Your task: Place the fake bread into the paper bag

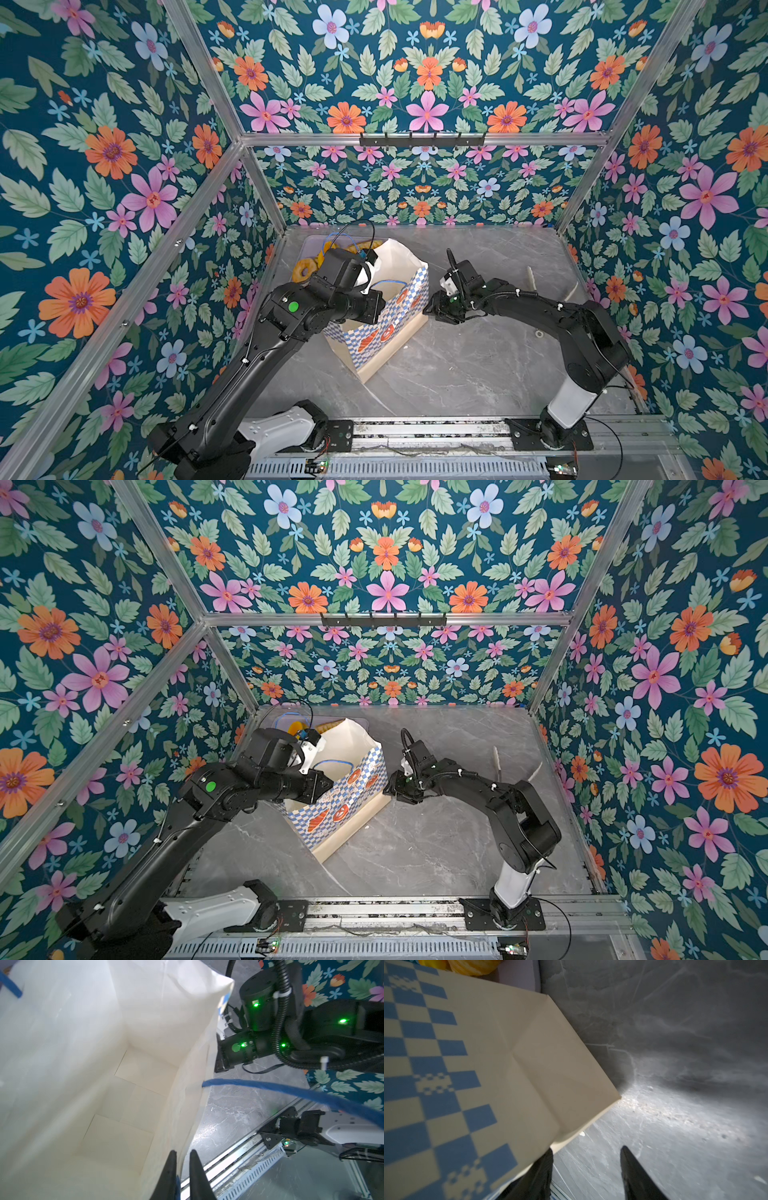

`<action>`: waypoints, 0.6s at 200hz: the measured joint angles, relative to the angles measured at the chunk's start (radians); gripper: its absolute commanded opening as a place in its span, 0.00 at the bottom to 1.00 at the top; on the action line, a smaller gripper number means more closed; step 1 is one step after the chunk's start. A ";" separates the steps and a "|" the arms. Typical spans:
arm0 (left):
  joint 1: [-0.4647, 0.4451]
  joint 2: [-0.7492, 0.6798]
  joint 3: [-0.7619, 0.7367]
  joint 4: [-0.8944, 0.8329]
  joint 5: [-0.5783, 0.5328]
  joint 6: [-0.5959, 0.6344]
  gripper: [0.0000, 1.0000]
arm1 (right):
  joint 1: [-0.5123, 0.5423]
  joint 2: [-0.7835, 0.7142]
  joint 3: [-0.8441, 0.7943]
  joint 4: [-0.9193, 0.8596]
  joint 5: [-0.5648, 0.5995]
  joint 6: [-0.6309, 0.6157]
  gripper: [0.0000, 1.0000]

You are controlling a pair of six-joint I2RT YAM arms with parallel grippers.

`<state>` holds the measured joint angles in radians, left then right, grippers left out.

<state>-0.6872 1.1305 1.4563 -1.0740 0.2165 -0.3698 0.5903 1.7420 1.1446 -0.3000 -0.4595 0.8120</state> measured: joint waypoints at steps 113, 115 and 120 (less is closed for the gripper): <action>-0.025 0.018 0.075 -0.063 0.101 -0.067 0.74 | -0.002 0.058 0.079 -0.036 -0.029 -0.038 0.53; -0.025 0.020 0.080 -0.067 0.097 -0.065 0.74 | -0.004 0.055 0.079 -0.039 -0.029 -0.039 0.53; -0.026 0.027 0.097 -0.083 0.084 -0.055 0.75 | -0.008 0.047 0.077 -0.044 -0.025 -0.039 0.53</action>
<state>-0.7128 1.1580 1.5528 -1.1572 0.3004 -0.4252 0.5819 1.7889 1.2213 -0.3439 -0.4847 0.7731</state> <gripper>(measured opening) 0.744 0.531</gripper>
